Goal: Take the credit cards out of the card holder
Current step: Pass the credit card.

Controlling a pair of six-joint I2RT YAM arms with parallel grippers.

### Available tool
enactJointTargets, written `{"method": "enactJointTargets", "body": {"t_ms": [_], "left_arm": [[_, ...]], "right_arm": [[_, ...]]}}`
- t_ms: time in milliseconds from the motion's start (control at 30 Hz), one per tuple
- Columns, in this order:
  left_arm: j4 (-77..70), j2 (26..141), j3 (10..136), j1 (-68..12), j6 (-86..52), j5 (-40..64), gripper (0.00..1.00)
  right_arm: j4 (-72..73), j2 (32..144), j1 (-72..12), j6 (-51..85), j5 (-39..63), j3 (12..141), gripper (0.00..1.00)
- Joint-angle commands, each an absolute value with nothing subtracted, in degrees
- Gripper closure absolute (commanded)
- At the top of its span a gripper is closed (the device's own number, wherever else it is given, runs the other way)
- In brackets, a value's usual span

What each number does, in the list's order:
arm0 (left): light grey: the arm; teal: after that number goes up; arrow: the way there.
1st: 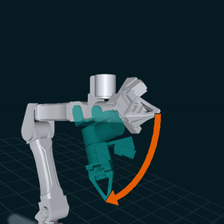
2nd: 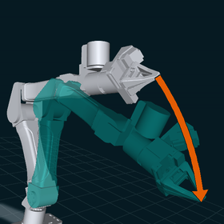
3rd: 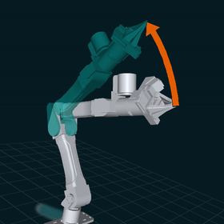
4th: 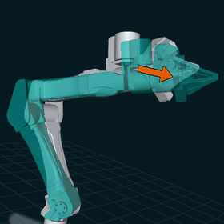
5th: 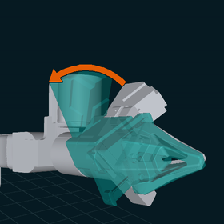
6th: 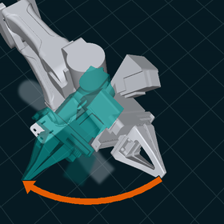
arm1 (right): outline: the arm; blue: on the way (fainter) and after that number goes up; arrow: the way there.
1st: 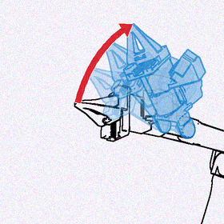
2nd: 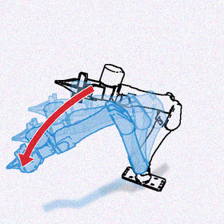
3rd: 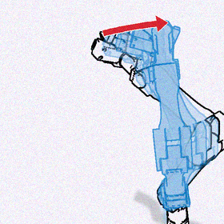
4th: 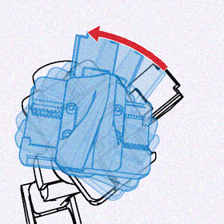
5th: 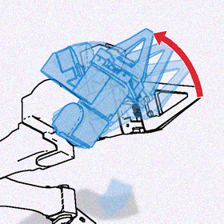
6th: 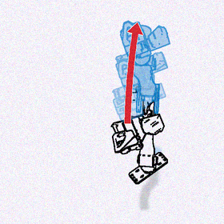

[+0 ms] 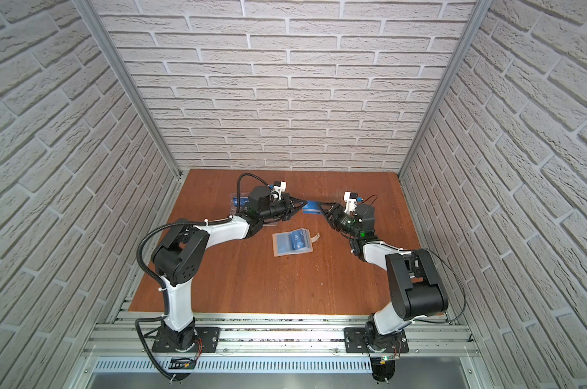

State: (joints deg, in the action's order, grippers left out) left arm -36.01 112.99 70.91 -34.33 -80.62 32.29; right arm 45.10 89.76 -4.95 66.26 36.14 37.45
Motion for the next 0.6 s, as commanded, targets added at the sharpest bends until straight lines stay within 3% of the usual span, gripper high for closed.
{"method": "enactJointTargets", "body": {"t_ms": [0,567], "left_arm": [[-40.7,112.1,70.6,-33.9,-80.1,31.7,1.0],[-41.6,112.2,68.9,-34.5,-80.6,32.0,1.0]], "right_arm": [[48.5,91.2,-5.3,66.1,37.8,36.5,0.45],[48.3,91.9,-5.0,66.5,38.9,39.5,0.59]]}}
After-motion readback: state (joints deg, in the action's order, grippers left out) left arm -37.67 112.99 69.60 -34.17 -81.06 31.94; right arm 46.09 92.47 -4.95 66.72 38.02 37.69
